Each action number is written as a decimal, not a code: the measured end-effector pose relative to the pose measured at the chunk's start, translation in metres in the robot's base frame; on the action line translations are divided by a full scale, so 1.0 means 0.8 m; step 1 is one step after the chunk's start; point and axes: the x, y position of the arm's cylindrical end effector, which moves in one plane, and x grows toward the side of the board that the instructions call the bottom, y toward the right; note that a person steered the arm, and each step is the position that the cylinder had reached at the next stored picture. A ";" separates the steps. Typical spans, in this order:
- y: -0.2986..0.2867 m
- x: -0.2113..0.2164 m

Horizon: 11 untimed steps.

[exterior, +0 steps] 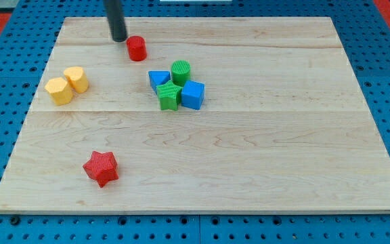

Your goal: Move red circle to the top center of the board

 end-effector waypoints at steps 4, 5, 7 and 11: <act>0.120 0.064; 0.188 0.071; 0.224 0.033; 0.298 0.077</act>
